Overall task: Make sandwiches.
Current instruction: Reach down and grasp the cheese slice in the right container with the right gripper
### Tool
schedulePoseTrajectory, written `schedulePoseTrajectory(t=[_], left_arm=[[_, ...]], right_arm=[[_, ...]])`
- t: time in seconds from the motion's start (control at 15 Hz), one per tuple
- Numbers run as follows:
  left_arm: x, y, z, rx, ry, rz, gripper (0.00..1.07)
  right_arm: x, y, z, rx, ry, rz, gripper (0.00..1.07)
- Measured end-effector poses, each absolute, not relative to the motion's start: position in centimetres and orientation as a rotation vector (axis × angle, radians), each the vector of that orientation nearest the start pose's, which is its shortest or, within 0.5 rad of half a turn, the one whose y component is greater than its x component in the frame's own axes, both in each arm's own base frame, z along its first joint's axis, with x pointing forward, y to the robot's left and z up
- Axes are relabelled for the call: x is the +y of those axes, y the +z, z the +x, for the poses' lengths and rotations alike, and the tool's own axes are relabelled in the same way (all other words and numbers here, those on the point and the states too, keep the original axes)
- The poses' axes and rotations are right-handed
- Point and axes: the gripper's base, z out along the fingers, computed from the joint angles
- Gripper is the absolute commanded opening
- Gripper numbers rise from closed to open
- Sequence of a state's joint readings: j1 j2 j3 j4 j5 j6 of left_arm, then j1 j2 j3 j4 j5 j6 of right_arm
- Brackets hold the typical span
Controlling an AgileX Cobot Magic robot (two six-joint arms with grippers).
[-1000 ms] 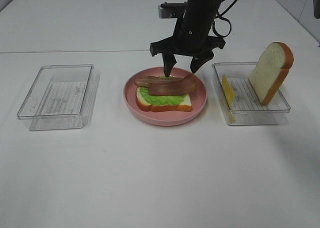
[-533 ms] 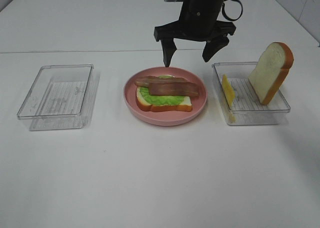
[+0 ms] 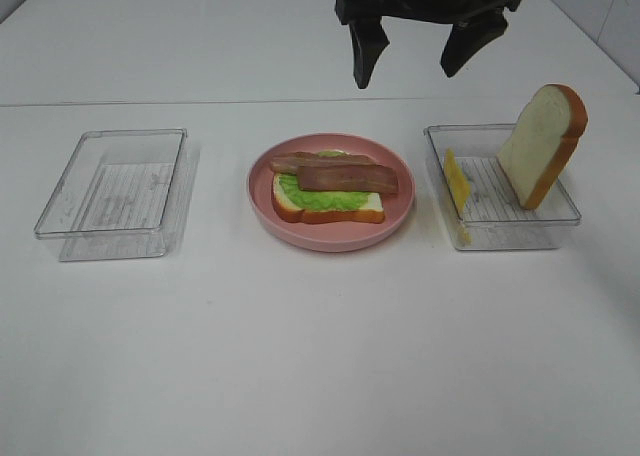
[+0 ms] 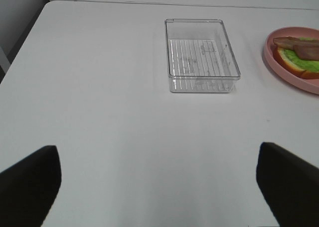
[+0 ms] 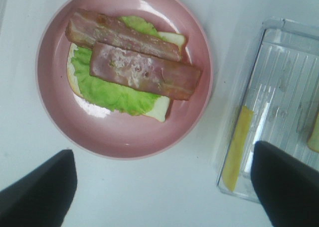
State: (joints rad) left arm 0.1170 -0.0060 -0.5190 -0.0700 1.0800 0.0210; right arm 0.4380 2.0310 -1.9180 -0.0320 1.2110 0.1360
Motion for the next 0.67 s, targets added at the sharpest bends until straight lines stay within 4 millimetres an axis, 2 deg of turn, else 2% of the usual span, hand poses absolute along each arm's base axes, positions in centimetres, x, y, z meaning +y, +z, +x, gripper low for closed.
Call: schedulePoseTrajectory(t=[0.07, 0.27, 0.33, 0.53, 0.6, 0.67], left_arm=[[-0.7, 28.1, -0.8, 2.035, 0.003, -0.093, 1.00], [-0.7, 28.1, -0.8, 2.035, 0.003, -0.093, 1.00], [-0.7, 28.1, -0.8, 2.035, 0.003, -0.093, 1.00], [-0.7, 28.1, -0.8, 2.035, 0.003, -0.093, 1.00], [-0.7, 28.1, -0.8, 2.035, 0.003, -0.093, 1.00], [-0.7, 28.1, -0.8, 2.035, 0.003, -0.093, 1.00]], right_arm=[[18.0, 28.7, 40.0, 2.789, 0.091, -0.418, 0.92], [13.6, 26.4, 40.5, 2.904, 0.075, -0.286, 0.92], [12.9, 26.1, 40.8, 2.912, 0.080, -0.269, 0.92], [12.3, 25.1, 41.3, 2.943, 0.127, -0.228, 0.92], [12.3, 23.5, 41.8, 2.984, 0.163, -0.226, 0.91], [12.3, 23.1, 41.9, 2.994, 0.170, -0.227, 0.91]])
